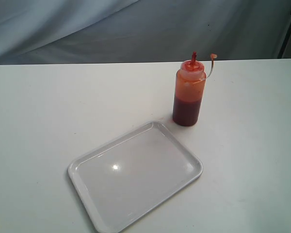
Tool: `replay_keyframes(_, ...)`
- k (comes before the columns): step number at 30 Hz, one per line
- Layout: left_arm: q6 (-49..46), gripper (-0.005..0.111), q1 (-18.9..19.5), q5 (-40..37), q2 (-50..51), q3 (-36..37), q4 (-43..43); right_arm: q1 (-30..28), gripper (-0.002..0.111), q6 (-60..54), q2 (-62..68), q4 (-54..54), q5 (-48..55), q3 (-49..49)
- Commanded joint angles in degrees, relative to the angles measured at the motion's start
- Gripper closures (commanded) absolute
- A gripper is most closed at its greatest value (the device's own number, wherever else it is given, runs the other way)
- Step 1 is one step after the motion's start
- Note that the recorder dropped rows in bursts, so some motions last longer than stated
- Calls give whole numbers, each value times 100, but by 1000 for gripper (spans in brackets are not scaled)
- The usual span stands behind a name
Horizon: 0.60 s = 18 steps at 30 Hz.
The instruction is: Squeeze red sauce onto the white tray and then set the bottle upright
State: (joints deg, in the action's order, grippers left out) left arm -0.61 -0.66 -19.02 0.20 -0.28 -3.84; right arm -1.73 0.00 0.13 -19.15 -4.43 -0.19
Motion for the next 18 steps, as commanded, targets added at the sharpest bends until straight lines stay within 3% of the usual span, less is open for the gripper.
replay_keyframes(1, -5, 106, -29, 77, -20, 28, 27, 4, 108, 32, -13, -108, -92, 11)
replay_keyframes(5, -5, 106, -29, 77, -20, 28, 27, 4, 108, 435, -13, -722, -485, 2)
replay_keyframes(8, -5, 106, -29, 77, -20, 28, 27, 4, 108, 826, -13, -540, -654, -111)
replay_keyframes(12, 13, 106, -29, 77, -20, 28, 27, 220, 108, 984, -13, 382, 42, -912)
replay_keyframes(18, 13, 106, -29, 77, -20, 28, 27, 784, 108, 652, 274, 462, 1074, -2155)
